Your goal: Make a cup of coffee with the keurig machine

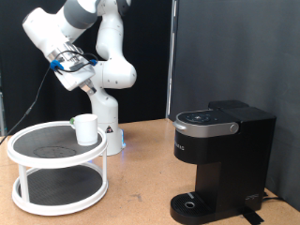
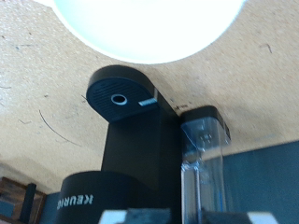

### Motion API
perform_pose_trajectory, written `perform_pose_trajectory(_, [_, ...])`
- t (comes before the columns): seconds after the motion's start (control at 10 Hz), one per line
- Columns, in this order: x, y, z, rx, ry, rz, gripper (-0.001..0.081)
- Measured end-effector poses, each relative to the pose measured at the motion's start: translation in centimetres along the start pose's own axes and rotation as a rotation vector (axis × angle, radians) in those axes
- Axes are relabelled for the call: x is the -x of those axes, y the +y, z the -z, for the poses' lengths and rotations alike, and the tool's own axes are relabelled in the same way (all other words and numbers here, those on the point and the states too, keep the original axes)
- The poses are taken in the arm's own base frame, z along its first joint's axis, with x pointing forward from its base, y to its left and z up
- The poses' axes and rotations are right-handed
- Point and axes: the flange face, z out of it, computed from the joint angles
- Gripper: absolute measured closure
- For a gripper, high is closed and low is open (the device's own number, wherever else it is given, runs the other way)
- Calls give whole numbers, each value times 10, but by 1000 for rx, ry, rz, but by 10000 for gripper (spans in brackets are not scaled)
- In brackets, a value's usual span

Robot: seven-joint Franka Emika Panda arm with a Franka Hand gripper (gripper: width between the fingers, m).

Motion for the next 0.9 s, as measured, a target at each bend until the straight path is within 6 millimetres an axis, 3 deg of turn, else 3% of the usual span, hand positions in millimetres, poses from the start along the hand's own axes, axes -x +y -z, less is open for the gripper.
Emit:
perform_pose_trajectory(0.5, [-5, -1, 9, -7, 23, -16, 806])
perform_pose_trajectory(0.9, [-12, -3, 50, -33, -12, -55, 806])
